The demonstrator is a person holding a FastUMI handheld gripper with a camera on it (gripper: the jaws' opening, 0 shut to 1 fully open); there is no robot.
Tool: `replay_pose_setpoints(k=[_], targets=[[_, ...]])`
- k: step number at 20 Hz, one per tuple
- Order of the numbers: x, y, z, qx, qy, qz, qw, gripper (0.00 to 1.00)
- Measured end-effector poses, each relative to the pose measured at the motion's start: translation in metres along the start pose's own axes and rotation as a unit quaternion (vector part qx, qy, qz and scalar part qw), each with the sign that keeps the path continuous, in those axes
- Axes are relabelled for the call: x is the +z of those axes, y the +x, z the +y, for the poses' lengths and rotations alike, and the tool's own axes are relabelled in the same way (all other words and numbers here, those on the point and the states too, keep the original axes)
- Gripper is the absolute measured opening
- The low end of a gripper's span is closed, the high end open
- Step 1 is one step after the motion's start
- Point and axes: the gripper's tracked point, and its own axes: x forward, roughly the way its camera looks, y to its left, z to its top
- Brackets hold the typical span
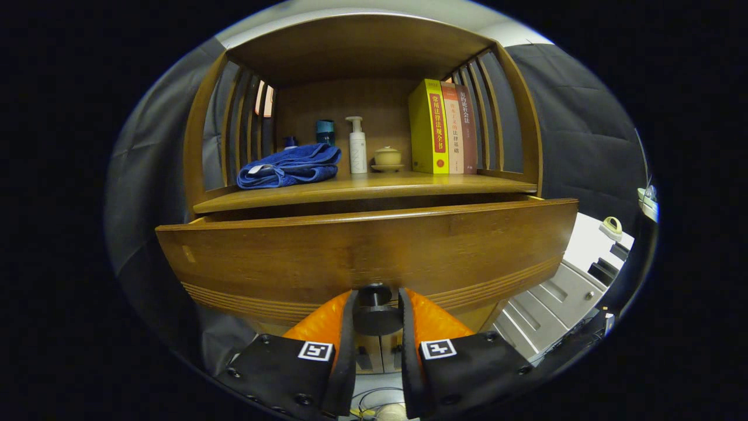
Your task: Pull open the drawer, take out the items inside it, and place them on the countertop above the cabinet.
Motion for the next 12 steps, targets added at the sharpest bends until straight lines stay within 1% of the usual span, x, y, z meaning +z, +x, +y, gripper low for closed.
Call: replay_pose_setpoints(k=[9, 12], targets=[[-0.014, -0.039, -0.002, 0.002, 0.001, 0.023, 1.0, 0.41], [-0.019, -0.054, -0.003, 0.001, -0.014, 0.028, 1.0, 0.41]])
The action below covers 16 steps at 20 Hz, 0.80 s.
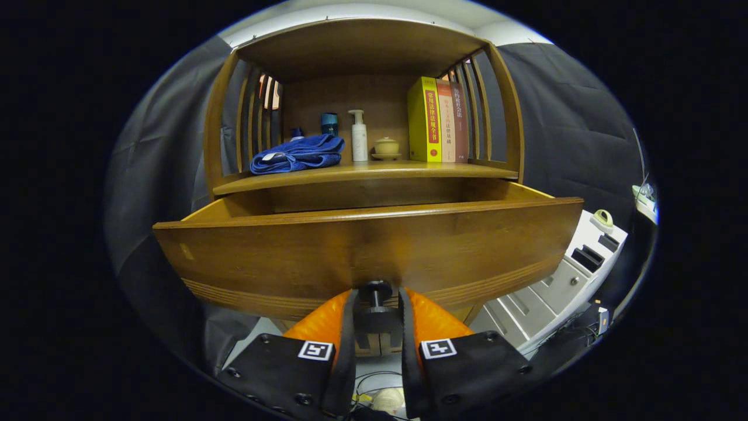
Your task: Pull open the drawer, take out the items inside it, and place them on the countertop above the cabinet.
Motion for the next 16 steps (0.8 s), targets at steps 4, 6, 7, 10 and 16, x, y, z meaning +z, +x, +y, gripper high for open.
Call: replay_pose_setpoints(k=[4, 6, 7, 10, 16], targets=[[-0.005, -0.018, -0.002, 0.0, -0.001, 0.007, 1.0, 0.41], [-0.007, -0.026, -0.003, 0.001, -0.002, 0.008, 1.0, 0.41], [-0.008, -0.029, -0.004, 0.001, -0.001, 0.011, 1.0, 0.41], [-0.013, -0.038, -0.002, 0.002, -0.003, 0.013, 1.0, 0.41], [-0.019, -0.05, -0.001, 0.0, 0.0, 0.01, 1.0, 0.41]])
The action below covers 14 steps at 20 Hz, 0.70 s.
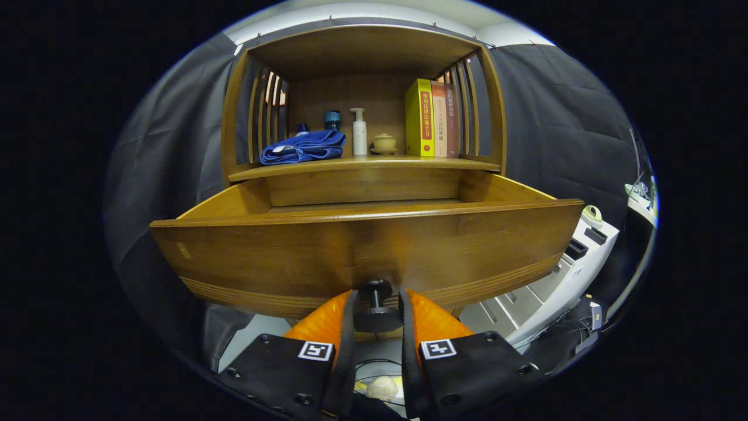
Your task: Pull open the drawer, take out the items inside it, and place them on the countertop above the cabinet.
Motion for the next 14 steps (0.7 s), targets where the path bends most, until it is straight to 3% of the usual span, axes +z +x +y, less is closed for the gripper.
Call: replay_pose_setpoints(k=[6, 14], targets=[[-0.001, -0.002, -0.001, -0.004, 0.004, -0.003, 1.0, 0.41], [0.059, -0.024, 0.002, -0.009, -0.055, -0.045, 0.997, 0.7]])
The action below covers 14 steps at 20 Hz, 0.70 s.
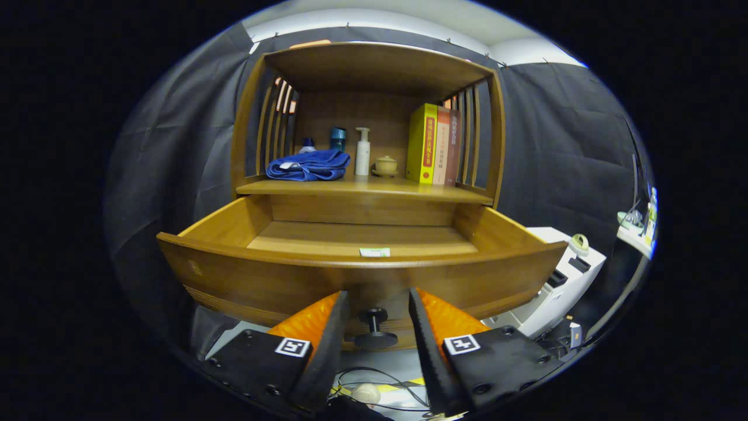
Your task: Pull open the drawer, take out the items inside it, and place them on the countertop above the cabinet.
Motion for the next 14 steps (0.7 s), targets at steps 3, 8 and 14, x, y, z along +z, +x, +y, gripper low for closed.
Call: replay_pose_setpoints(k=[3, 8, 14], targets=[[0.027, -0.006, -0.005, 0.003, 0.015, -0.01, 1.0, 0.82], [0.07, 0.003, -0.015, 0.003, 0.059, -0.01, 0.998, 0.94], [0.103, 0.046, -0.016, 0.01, 0.058, 0.038, 0.998, 0.96]])
